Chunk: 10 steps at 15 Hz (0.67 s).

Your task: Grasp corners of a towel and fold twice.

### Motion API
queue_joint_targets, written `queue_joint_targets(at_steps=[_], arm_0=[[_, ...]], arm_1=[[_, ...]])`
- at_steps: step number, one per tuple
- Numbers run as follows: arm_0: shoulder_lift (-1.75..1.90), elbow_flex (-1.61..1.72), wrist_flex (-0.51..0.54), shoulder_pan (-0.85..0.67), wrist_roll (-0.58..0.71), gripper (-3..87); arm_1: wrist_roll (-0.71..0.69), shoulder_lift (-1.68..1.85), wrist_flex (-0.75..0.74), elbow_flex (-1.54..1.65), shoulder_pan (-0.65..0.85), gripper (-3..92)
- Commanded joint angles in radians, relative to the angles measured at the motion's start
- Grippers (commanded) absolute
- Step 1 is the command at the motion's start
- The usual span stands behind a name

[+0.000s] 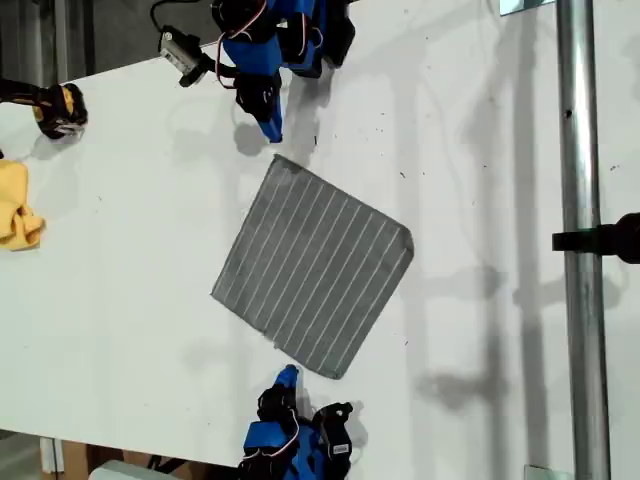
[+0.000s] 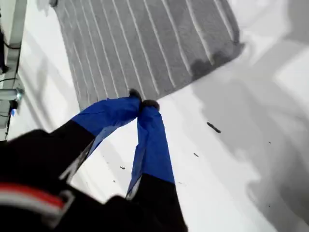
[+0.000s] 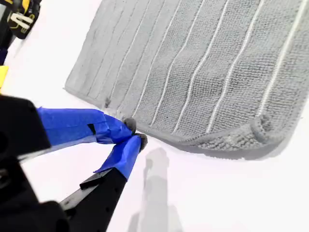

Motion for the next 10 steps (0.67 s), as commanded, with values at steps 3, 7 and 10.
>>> queue_joint_targets(at_steps=[3,7,10], arm_0=[[0.006,0.003,-0.009,-0.008,-0.015,-0.6],[0.006,0.003,-0.011,-0.008,-0.017,-0.6],[0.006,0.003,-0.011,-0.008,-0.020,-0.6]], arm_1=[[-0.026,-0.187,-0.130,-0.170,-0.074,-0.2],[-0.058,-0.325,-0.118,-0.337,-0.150,-0.2],[-0.146,-0.588,-0.106,-0.580,-0.215,-0.2]])
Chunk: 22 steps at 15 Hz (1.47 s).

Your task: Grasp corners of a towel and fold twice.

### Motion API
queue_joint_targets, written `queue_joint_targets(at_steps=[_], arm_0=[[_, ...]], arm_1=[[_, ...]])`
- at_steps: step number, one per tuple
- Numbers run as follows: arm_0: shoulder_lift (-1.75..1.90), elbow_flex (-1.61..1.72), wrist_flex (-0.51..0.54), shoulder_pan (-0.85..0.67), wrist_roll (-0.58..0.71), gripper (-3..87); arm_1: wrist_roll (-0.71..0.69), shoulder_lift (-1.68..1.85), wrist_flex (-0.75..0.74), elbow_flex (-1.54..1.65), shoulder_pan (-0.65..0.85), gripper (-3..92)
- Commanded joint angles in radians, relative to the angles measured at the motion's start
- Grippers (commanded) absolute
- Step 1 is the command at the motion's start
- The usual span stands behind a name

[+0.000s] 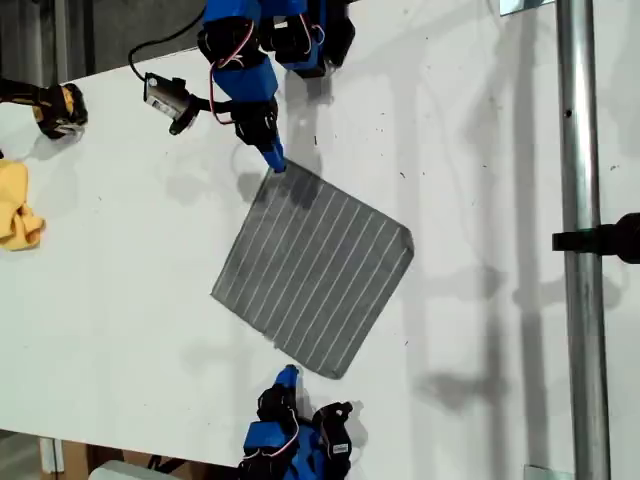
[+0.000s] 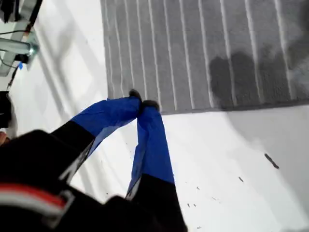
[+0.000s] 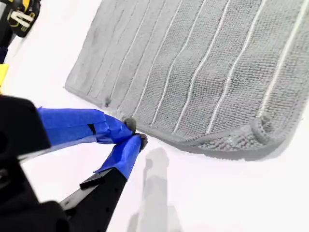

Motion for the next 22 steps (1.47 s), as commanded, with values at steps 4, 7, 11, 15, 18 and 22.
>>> queue_joint_targets(at_steps=[4,7,11,15,18,22], arm_0=[[0.006,0.003,-0.009,-0.003,-0.017,-0.6],[0.006,0.003,-0.009,-0.003,-0.017,-0.6],[0.006,0.003,-0.009,-0.003,-0.017,-0.6],[0.006,0.003,-0.009,-0.002,-0.017,-0.6],[0.006,0.003,-0.011,-0.002,-0.017,-0.6],[0.006,0.003,-0.012,-0.002,-0.015,-0.6]], arm_1=[[-0.114,-0.416,0.092,-0.485,-0.123,-0.2],[-0.115,-0.583,0.112,-0.649,-0.204,-0.2],[-0.100,-0.785,0.080,-0.824,-0.307,-0.2],[-0.097,-0.862,-0.012,-0.841,-0.364,-0.2],[-0.066,-0.894,-0.081,-0.833,-0.408,-0.2],[-0.095,-0.946,-0.097,-0.838,-0.448,-0.2]])
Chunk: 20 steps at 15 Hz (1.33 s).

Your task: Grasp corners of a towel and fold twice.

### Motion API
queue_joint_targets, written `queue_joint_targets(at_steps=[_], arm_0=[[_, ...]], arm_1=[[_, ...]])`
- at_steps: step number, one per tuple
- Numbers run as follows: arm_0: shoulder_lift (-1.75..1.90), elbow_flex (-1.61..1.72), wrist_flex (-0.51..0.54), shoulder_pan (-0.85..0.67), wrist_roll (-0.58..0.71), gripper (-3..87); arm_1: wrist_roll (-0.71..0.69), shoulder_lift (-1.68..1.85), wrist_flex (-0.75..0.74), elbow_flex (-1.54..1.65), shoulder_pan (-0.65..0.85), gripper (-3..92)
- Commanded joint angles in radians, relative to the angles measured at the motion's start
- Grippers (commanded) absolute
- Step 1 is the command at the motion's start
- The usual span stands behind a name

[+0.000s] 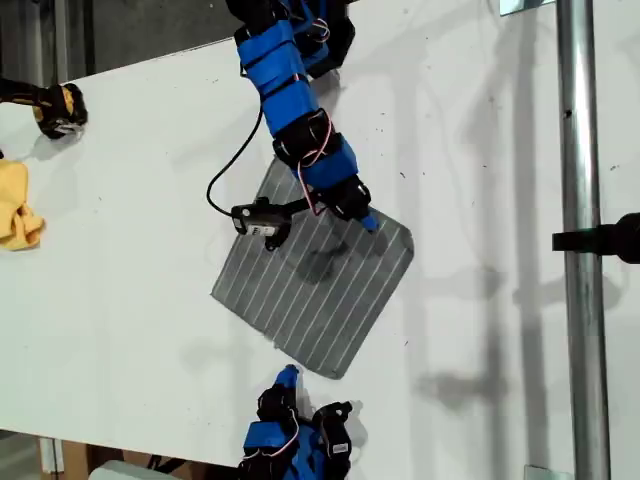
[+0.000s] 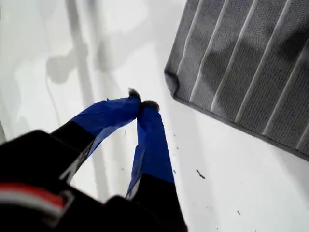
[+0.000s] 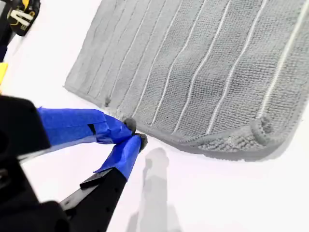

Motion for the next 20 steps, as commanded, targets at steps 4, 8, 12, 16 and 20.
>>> queue_joint_targets(at_steps=[4,8,12,16,20], arm_0=[[0.006,0.003,-0.012,0.003,-0.009,-0.6],[0.006,0.003,-0.012,0.009,-0.015,-0.6],[0.006,0.003,-0.012,0.009,-0.015,-0.6],[0.006,0.003,-0.012,0.009,-0.015,-0.6],[0.006,0.003,-0.012,0.009,-0.015,-0.6]], arm_1=[[-0.184,0.011,-0.040,-0.121,-0.032,38.7],[-0.184,-0.046,-0.021,-0.115,-0.025,38.7],[-0.172,-0.225,0.002,-0.187,-0.023,38.7],[-0.169,-0.324,0.015,-0.198,-0.002,37.7],[-0.169,-0.442,0.038,-0.265,0.026,37.7]])
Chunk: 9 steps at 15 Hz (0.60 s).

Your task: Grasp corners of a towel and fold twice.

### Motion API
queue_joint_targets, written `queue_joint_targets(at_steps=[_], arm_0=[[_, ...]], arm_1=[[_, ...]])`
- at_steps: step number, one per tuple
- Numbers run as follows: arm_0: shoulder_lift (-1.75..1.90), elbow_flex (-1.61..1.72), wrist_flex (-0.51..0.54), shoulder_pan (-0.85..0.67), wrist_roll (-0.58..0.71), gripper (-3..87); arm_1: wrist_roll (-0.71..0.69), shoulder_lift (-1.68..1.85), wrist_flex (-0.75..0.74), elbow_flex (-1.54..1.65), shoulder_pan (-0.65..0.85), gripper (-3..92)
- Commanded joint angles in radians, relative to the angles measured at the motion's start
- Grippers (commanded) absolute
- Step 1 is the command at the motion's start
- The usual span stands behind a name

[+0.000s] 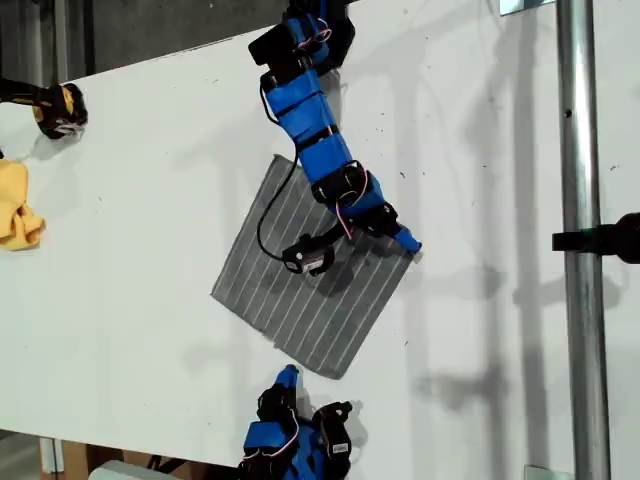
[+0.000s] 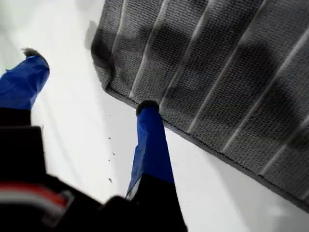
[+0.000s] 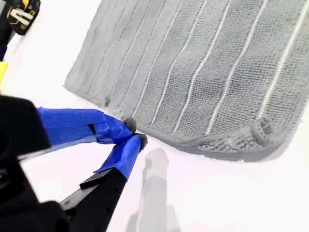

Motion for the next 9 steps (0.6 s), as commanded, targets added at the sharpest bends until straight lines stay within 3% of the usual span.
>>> queue_joint_targets(at_steps=[1,6,9], arm_0=[[0.006,0.003,-0.012,0.008,-0.006,-0.6],[0.006,0.003,-0.014,0.008,-0.002,-0.6],[0.006,0.003,-0.014,0.008,-0.002,-0.6]], arm_1=[[0.012,-0.020,0.008,-0.103,0.026,37.7],[0.014,-0.153,0.049,-0.213,0.038,36.0],[0.054,-0.249,0.166,-0.295,0.038,25.5]])
